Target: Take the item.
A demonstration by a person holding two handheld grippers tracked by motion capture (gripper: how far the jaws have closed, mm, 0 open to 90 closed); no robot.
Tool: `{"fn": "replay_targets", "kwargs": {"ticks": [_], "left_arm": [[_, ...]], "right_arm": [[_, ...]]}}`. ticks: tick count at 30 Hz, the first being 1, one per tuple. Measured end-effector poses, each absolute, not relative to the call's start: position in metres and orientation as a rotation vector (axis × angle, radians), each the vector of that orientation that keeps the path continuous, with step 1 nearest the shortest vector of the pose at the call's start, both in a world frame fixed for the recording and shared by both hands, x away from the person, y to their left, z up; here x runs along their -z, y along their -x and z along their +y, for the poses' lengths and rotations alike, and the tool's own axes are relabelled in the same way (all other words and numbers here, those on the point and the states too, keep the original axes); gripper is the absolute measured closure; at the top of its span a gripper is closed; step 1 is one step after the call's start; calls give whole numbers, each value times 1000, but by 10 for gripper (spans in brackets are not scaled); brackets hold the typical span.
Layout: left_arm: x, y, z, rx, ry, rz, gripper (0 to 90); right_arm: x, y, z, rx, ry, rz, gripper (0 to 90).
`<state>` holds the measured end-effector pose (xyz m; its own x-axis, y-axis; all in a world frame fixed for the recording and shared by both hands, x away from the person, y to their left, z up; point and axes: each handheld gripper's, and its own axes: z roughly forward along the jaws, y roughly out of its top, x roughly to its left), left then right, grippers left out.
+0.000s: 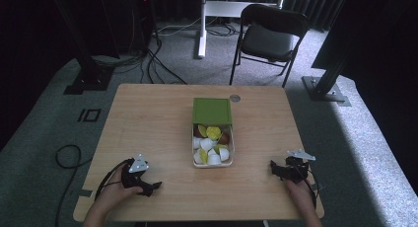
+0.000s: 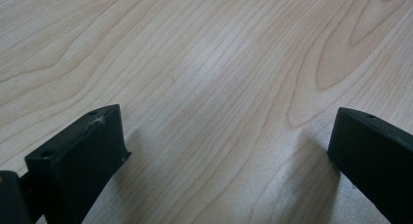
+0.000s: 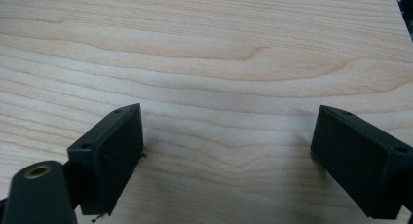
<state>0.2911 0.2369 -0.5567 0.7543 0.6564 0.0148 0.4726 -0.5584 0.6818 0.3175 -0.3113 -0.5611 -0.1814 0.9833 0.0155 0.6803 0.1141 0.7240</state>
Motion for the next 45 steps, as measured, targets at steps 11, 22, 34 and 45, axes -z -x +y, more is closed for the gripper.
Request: {"fn": "replay_targets", "kwargs": {"ticks": [11, 22, 34, 45], "left_arm": [[557, -291, 237, -351, -2272, 842, 12], [556, -289, 238, -337, -2285, 806, 12], [550, -298, 245, -398, -2283, 868, 13], [521, -306, 238, -427, -2220, 860, 14]], "right_arm": [[561, -318, -311, -838, -1610, 1922, 114], [561, -318, -311, -838, -1611, 1921, 114], [561, -318, -311, -838, -1610, 1922, 114], [561, -318, -311, -838, -1610, 1922, 114]]}}
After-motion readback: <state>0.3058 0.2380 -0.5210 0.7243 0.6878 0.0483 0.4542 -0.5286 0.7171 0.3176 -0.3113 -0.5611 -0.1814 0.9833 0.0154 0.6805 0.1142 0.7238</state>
